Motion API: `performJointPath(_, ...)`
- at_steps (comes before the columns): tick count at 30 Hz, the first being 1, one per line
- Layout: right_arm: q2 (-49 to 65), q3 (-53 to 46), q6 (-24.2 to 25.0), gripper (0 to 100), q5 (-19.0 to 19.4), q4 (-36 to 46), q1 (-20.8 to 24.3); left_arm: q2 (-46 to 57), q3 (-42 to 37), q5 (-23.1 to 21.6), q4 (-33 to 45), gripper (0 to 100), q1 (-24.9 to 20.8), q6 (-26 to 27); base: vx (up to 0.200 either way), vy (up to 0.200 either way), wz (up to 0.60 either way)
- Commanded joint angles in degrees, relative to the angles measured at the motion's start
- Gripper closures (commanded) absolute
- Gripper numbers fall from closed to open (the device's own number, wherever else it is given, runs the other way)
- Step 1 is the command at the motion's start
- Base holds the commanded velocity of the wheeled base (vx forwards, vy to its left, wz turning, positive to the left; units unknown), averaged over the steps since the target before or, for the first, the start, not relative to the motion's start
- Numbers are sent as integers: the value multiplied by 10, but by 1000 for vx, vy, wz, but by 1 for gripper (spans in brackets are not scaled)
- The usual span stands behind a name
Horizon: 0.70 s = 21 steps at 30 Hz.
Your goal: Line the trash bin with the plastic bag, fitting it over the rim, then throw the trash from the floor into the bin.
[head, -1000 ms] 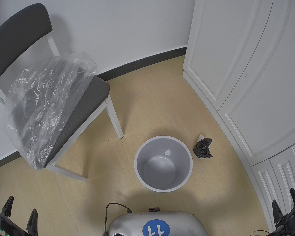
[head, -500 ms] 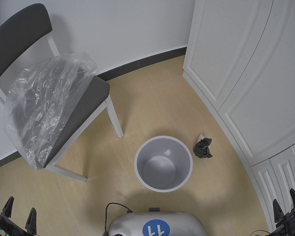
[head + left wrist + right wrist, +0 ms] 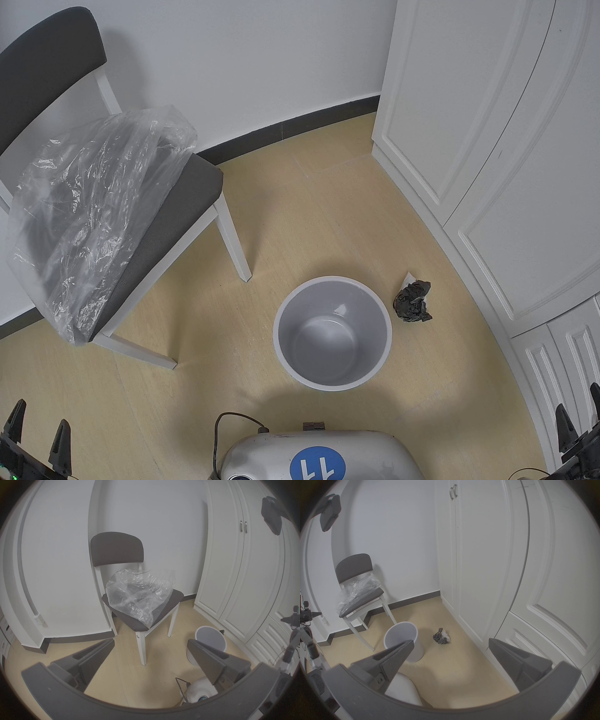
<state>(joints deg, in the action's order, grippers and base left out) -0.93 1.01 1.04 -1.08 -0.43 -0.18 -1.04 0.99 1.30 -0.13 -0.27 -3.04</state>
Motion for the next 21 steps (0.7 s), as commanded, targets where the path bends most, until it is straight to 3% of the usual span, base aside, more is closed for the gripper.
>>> performJointPath(1, 9, -10, -6, 0, -1, 0, 0, 10, -10, 2, -2, 0, 0, 7, 0, 0, 0)
performJointPath(7, 9, -9, -11, 0, 4, -1, -1, 10, -5, -15, -18, 0, -1, 29, 0, 0, 0)
performJointPath(9, 9, -10, -2, 0, 2, -3, 0, 10, 5, -14, -55, 0, -1, 5, 0, 0, 0)
performJointPath(10, 9, -9, 8, 0, 0, -3, 1, 10, 19, -15, -116, 0, -1, -63, 0, 0, 0)
performJointPath(11, 9, -10, 8, 0, 0, -3, 1, 10, 19, -20, -136, 0, -1, -87, 0, 0, 0)
performJointPath(12, 9, -10, 8, 0, 0, -3, 1, 10, 16, -23, -141, 0, -1, -87, 0, 0, 0)
performJointPath(16, 9, -10, -28, 0, 4, -4, -1, 10, -8, -39, -134, 0, -1, 7, 0, 0, 0)
performJointPath(21, 9, -8, -23, 0, 6, -12, 0, 10, -9, -39, -109, 0, -1, 15, 0, 0, 0)
